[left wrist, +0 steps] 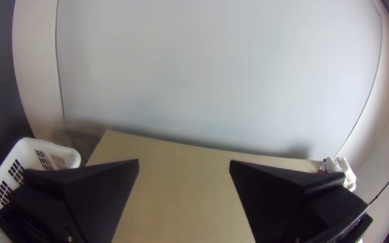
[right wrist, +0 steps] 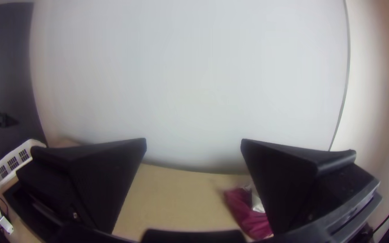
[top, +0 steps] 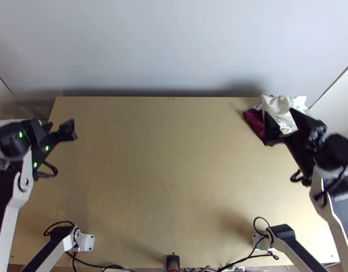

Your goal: Fold the t-shirt

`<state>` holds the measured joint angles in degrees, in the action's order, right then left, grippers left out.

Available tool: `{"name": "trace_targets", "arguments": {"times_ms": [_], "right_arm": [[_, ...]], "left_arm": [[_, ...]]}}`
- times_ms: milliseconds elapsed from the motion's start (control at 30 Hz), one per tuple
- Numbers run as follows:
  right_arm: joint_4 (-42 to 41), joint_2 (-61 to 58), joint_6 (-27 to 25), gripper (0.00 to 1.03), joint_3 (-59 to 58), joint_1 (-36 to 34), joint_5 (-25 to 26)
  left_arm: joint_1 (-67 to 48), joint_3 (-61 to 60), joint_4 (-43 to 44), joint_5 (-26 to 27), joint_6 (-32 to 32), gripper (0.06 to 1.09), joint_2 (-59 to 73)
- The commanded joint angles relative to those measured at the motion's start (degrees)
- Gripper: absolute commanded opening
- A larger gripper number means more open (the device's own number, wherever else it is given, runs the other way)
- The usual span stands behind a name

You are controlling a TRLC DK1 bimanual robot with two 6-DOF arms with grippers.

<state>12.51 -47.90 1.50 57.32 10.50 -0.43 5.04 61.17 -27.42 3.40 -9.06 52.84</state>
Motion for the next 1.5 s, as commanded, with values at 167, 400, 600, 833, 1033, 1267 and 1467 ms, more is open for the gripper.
{"name": "trace_targets", "arguments": {"times_ms": [167,400,600,833,1033,1267,1467], "right_arm": [[-0.91,-19.51,-0.71,0.98,12.38,0.13,0.34],[-1.35,-29.27,-0.71,0.98,17.21,-0.75,1.13],[-3.37,-37.35,-0.35,0.98,19.58,-1.27,1.66],[-4.6,-45.62,-0.53,0.98,21.34,-1.71,2.54],[-5.04,-46.67,-0.44,0.98,21.17,-1.71,3.15],[-5.83,-45.97,-0.44,0.98,20.99,-1.27,3.33],[-5.83,-43.59,-0.53,0.98,19.5,1.19,3.33]], "left_arm": [[-1.17,14.95,2.02,-0.06,-0.17,1.03,16.95],[-0.82,18.81,4.57,-0.76,0.62,1.03,25.03],[0.06,18.99,9.05,-1.11,0.53,1.03,31.01],[0.76,20.48,12.04,-2.87,1.06,1.03,38.3],[1.29,20.48,13.62,-2.96,1.5,1.03,39.53],[5.25,20.48,14.15,-2.87,1.76,1.03,40.59],[12.45,19.52,13.88,-2.87,4.31,1.03,40.94]]}}
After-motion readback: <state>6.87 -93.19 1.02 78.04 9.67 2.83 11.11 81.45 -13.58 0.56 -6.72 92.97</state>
